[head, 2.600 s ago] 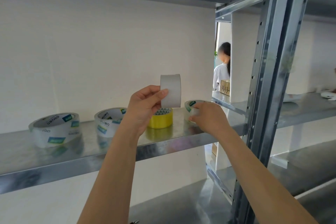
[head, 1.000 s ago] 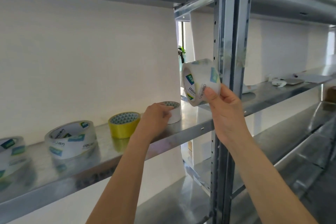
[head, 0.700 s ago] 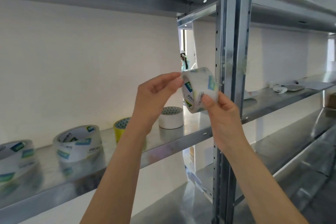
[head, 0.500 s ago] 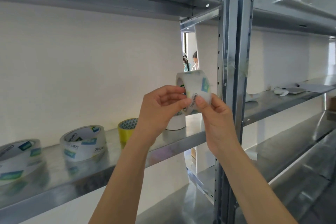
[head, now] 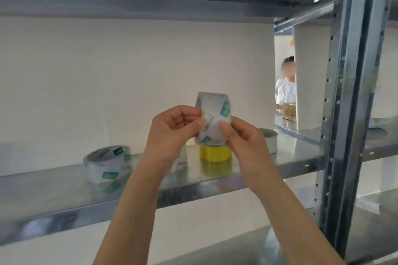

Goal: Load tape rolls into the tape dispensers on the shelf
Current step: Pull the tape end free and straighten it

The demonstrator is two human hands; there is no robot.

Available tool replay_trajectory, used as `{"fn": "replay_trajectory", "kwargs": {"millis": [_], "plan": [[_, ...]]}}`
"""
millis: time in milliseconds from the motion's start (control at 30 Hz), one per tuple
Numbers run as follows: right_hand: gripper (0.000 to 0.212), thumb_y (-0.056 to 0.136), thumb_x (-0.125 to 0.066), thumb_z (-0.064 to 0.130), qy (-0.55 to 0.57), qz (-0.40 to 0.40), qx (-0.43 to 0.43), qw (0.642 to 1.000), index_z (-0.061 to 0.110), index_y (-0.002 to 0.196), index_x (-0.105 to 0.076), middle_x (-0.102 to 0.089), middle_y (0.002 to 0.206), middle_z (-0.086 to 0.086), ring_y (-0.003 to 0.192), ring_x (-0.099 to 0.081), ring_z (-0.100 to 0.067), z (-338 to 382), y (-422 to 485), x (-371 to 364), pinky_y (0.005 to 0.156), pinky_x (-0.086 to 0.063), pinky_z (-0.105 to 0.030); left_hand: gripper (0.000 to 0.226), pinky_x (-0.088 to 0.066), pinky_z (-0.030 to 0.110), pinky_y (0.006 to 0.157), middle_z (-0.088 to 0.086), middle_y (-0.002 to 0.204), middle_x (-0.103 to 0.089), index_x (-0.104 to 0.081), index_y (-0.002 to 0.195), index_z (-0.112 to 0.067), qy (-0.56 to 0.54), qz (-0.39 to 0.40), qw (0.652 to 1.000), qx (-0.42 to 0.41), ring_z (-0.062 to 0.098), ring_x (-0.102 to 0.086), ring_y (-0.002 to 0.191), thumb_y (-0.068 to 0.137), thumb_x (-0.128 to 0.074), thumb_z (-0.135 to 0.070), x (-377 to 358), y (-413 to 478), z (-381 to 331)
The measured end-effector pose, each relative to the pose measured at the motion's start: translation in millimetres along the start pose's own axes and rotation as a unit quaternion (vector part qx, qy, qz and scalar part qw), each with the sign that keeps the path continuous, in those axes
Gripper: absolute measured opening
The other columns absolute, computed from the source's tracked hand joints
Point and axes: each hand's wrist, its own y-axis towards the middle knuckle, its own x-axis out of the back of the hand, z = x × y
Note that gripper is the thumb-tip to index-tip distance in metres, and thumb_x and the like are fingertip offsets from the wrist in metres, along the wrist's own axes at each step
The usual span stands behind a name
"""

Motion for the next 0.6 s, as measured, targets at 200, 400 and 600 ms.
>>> {"fn": "replay_trajectory", "kwargs": {"millis": [200,400,600], "plan": [[0.014,0.088,-0.062,0.010,0.047,0.089,-0.023,0.995,0.016,0.092,-0.074,-0.076,0.087,-0.002,0.080,-0.070,-0.013,-13,9,-50,0.070,-0.054,-0.024,0.016,-0.057,0.033,0.069,0.013,0.081,-0.070,-0.066,0.087,-0.001,0.031,-0.078,0.996,0.003,0.023,-0.066,0.075,0.072,-0.070,-0.006,54,-25,-16],[0.013,0.088,-0.062,0.013,0.100,0.176,-0.055,0.978,0.017,0.095,-0.073,-0.076,0.092,-0.003,0.088,-0.071,-0.018,-20,0,-99,0.079,-0.058,-0.032,0.013,-0.056,0.034,0.073,0.013,0.084,-0.072,-0.068,0.088,-0.004,0.104,-0.166,0.981,0.001,0.025,-0.068,0.080,0.076,-0.066,-0.008,93,-61,-45],[0.011,0.087,-0.063,0.019,0.124,0.249,-0.056,0.959,0.018,0.093,-0.072,-0.075,0.090,-0.002,0.084,-0.070,-0.015,-21,-19,-134,0.076,-0.057,-0.027,0.018,-0.057,0.034,0.076,0.013,0.089,-0.072,-0.066,0.093,-0.001,0.157,-0.226,0.961,0.005,0.027,-0.069,0.084,0.078,-0.068,-0.010,108,-102,-74]]}}
